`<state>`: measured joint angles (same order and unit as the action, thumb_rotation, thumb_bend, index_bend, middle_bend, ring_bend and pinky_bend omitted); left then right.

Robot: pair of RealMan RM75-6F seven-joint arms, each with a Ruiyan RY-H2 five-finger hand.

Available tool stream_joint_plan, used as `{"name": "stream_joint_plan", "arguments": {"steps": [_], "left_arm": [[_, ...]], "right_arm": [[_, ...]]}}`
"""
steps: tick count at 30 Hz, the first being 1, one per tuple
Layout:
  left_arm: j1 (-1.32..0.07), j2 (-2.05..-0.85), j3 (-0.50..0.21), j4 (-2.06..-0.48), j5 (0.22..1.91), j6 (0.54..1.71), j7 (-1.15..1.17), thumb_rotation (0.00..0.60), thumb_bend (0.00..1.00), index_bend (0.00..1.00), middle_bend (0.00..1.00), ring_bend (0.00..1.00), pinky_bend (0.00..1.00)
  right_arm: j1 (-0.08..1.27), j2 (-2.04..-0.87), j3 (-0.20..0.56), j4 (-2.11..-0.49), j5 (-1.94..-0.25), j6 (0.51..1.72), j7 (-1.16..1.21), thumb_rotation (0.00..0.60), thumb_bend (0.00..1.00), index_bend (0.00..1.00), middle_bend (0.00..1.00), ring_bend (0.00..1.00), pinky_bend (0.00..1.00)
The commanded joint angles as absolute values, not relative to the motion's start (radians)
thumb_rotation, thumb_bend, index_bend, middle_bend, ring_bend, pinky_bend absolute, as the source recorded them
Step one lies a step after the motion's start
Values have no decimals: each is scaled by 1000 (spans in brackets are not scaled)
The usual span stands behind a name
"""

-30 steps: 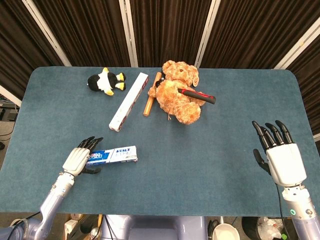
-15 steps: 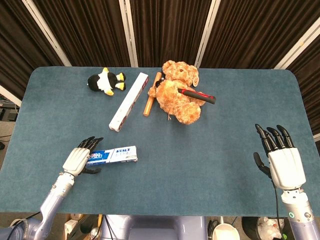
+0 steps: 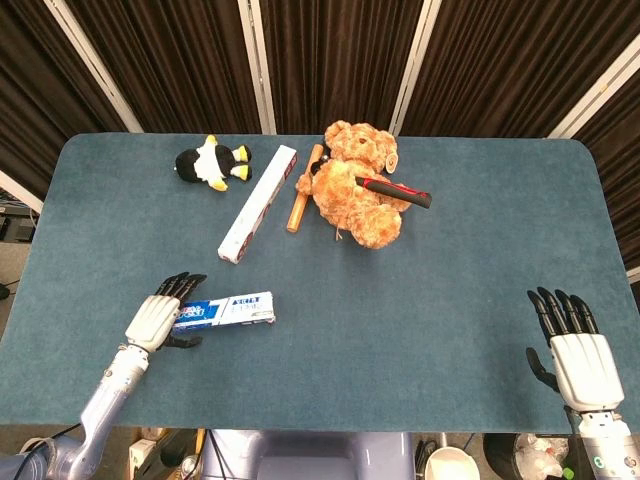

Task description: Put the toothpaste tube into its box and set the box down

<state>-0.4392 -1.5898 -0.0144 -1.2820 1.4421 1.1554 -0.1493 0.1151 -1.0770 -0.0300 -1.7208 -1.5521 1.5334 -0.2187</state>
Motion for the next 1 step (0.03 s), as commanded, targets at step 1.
{"name": "stream_joint_plan", "arguments": {"steps": [1], "left_arm": [[-439,-1590,-15,-1282,1443,1155,-149,600,121,0,8,0,11]], "right_arm": [[93,-1107,-38,-1668,-1576,1559,-185,600,392,0,35,0,88]]}}
